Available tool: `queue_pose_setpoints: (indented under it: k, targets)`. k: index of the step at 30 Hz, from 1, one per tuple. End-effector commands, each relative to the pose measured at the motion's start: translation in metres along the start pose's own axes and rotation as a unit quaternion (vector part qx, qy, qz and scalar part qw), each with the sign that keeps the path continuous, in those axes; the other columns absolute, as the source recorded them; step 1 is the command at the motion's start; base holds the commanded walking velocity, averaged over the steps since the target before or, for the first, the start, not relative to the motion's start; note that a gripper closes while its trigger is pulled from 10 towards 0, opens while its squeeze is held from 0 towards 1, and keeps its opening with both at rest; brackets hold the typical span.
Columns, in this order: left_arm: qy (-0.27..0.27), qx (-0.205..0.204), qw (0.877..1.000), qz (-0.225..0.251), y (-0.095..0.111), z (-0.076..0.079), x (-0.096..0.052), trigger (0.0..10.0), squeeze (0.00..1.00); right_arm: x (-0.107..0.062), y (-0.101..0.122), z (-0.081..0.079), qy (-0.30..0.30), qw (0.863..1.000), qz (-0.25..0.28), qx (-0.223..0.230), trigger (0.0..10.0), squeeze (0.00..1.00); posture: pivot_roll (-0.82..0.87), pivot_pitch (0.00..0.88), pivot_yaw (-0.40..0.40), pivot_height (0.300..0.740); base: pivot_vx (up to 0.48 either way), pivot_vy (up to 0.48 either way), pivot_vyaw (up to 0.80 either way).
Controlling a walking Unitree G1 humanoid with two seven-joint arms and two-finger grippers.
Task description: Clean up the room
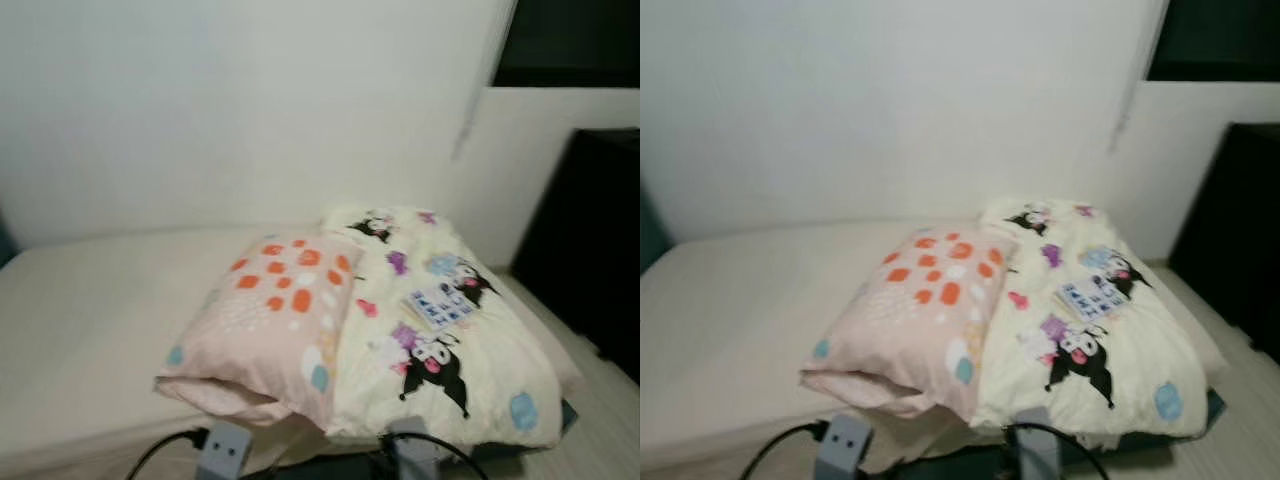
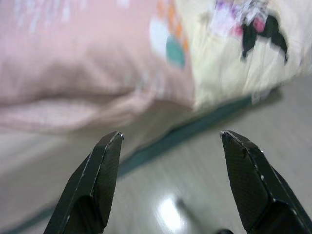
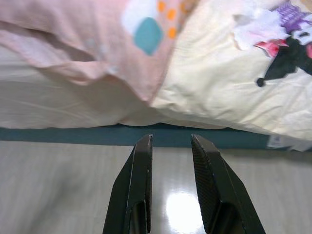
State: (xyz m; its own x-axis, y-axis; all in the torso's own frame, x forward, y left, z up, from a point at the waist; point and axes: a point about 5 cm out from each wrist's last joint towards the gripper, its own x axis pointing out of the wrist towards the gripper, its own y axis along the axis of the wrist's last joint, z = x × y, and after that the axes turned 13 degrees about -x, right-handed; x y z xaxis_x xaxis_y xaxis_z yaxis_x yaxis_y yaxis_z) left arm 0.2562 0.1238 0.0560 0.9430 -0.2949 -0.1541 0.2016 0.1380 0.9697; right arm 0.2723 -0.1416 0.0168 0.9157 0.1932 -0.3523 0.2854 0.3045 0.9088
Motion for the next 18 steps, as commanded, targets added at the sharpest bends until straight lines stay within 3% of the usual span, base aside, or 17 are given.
queue_pose_setpoints:
  k: [1,12,18]
  targets:
    - [-0.007,-0.005,1.000,-0.011,-0.0065,0.0049,-0.0021,10.0,0.00,-0.0037,-0.0084,0.0048,-0.009,1.000,-0.014,0.006,10.0,0.00,0.02,0.130,-0.019,0.740,0.394,0.000,0.00]
    - [-0.007,-0.006,1.000,-0.012,-0.0064,0.0051,-0.0026,10.0,0.00,-0.0038,-0.0084,0.0047,-0.009,1.000,-0.013,0.006,10.0,0.00,0.02,0.131,-0.019,0.740,0.384,0.000,0.00]
    - [-0.007,-0.006,1.000,-0.012,-0.0067,0.0048,-0.0032,10.0,0.00,-0.0062,-0.0038,0.0069,-0.016,1.000,0.012,0.014,10.0,0.00,0.02,0.132,-0.018,0.740,0.366,0.000,0.00]
